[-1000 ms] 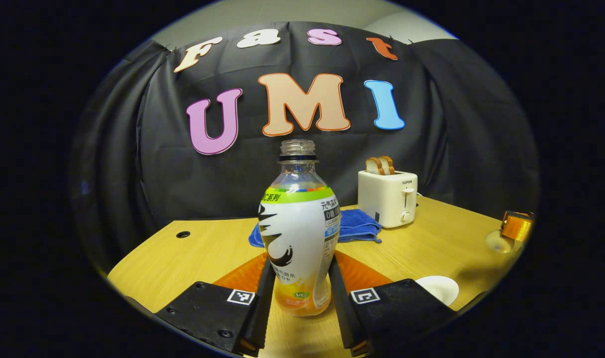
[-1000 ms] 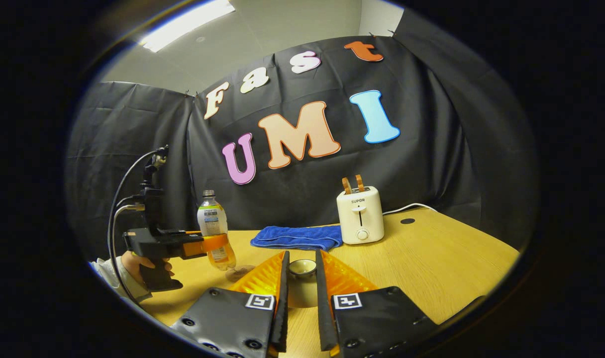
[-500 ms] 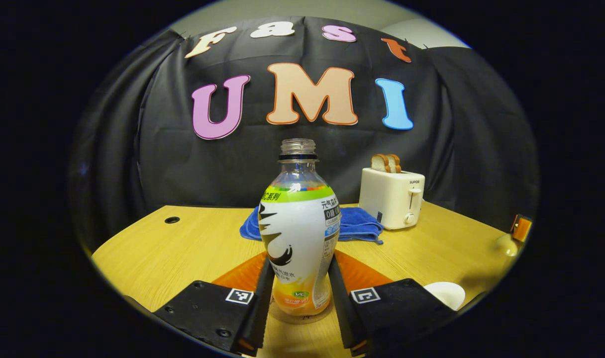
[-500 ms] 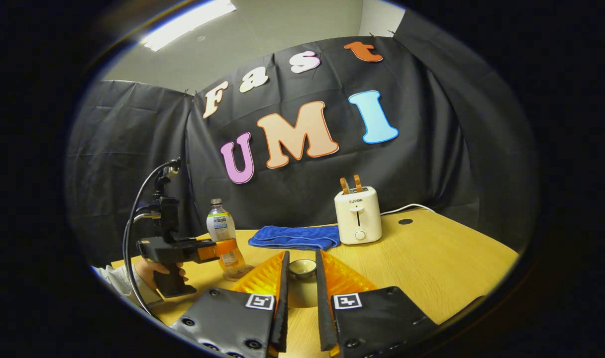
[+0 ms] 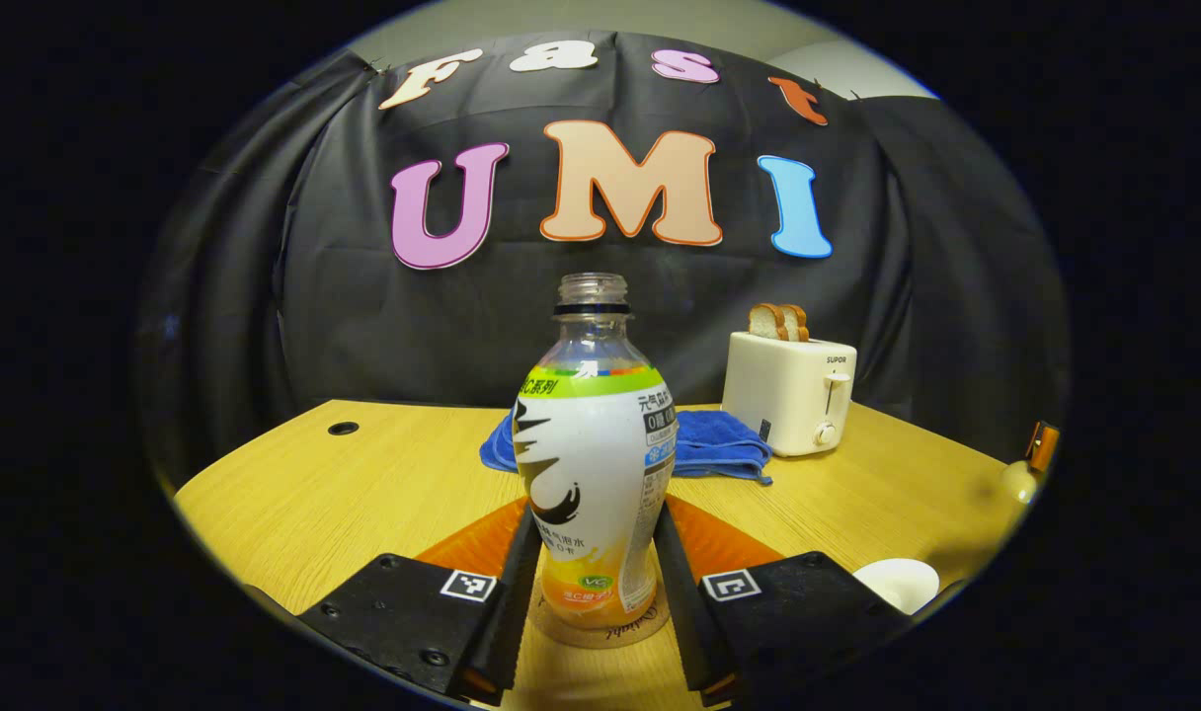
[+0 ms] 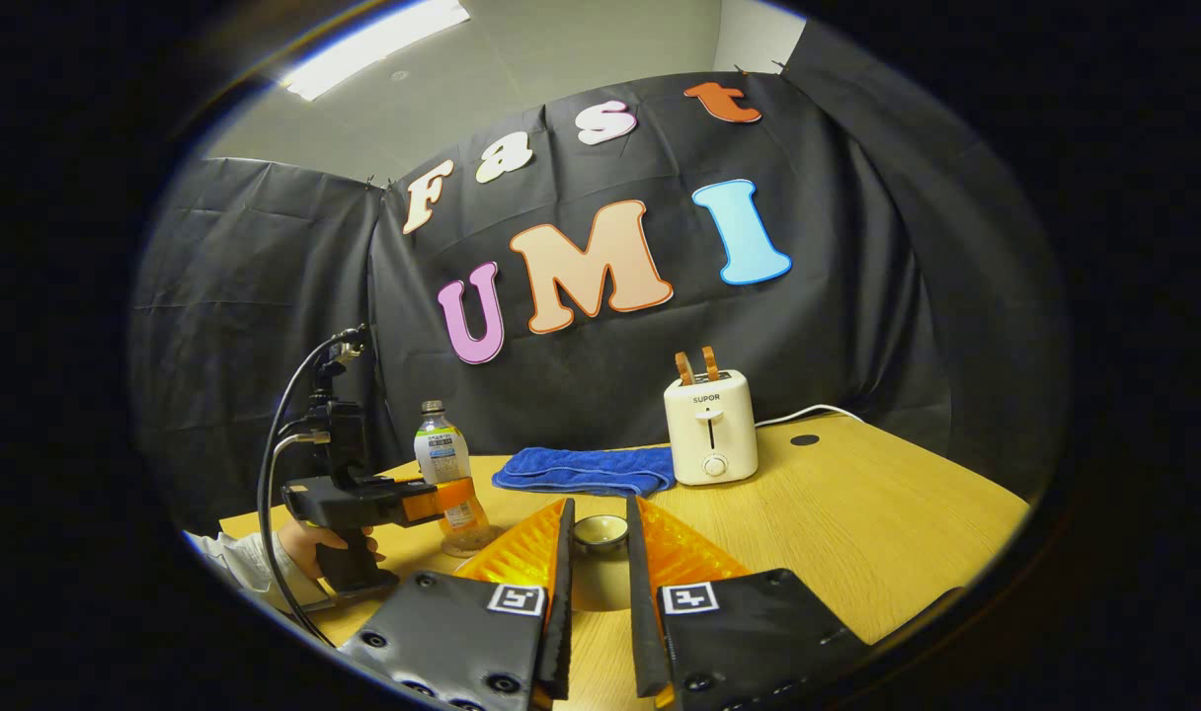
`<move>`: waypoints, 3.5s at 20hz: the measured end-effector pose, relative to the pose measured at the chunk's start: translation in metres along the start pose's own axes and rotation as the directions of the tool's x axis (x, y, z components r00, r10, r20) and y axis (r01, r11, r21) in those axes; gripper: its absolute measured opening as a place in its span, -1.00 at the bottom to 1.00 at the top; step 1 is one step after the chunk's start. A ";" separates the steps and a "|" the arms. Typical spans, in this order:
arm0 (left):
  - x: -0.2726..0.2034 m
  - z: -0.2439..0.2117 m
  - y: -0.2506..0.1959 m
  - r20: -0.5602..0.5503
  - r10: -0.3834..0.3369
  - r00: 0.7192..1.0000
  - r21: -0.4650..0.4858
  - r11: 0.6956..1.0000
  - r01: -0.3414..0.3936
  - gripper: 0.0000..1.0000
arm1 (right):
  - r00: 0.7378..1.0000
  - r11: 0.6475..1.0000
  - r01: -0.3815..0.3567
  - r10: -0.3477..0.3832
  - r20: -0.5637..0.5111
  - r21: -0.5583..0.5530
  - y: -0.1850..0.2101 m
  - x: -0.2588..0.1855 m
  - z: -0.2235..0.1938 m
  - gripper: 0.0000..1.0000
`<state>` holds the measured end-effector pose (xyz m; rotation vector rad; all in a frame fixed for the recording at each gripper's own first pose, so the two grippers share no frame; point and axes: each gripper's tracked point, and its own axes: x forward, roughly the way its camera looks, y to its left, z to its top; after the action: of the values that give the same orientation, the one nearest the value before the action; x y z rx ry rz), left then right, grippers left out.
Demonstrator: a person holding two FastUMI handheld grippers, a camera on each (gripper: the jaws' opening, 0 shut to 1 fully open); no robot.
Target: Open the teacup lid with one hand, grasp the water bottle and pour water into the teacup with the other hand; after pouring, place the water bottle on the coaster and then close the teacup lid.
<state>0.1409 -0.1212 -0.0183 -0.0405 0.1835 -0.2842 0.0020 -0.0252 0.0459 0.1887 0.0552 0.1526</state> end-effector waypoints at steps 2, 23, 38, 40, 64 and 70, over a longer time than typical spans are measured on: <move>0.000 0.000 -0.003 -0.003 -0.009 1.000 0.010 1.000 0.009 0.28 | 1.000 1.000 0.000 0.000 -0.002 0.000 0.000 0.001 0.000 -0.43; -0.037 0.004 -0.002 0.048 0.032 0.998 0.019 0.999 -0.033 0.95 | 0.996 0.996 -0.085 0.084 -0.030 -0.010 0.043 0.005 -0.018 -0.39; -0.130 0.018 0.031 0.186 0.132 0.974 -0.067 0.990 -0.121 0.92 | 0.986 0.993 -0.116 0.114 -0.119 -0.005 0.075 0.052 -0.053 -0.43; -0.136 0.018 0.031 0.195 0.133 0.972 -0.071 0.990 -0.121 0.92 | 0.986 0.994 -0.108 0.104 -0.133 -0.023 0.076 0.058 -0.058 -0.43; -0.146 0.009 0.024 0.192 0.132 0.972 -0.093 0.989 -0.116 0.93 | 0.985 0.992 -0.083 0.068 -0.160 -0.092 0.082 0.055 -0.085 -0.08; -0.152 0.004 0.020 0.205 0.139 0.969 -0.048 0.990 -0.132 0.93 | 1.000 0.989 -0.010 0.006 -0.031 -0.144 0.069 0.025 -0.057 0.94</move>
<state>0.0042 -0.0589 0.0111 -0.0903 -0.0169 -0.1385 0.0131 0.0559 0.0020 0.0419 0.0735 0.1670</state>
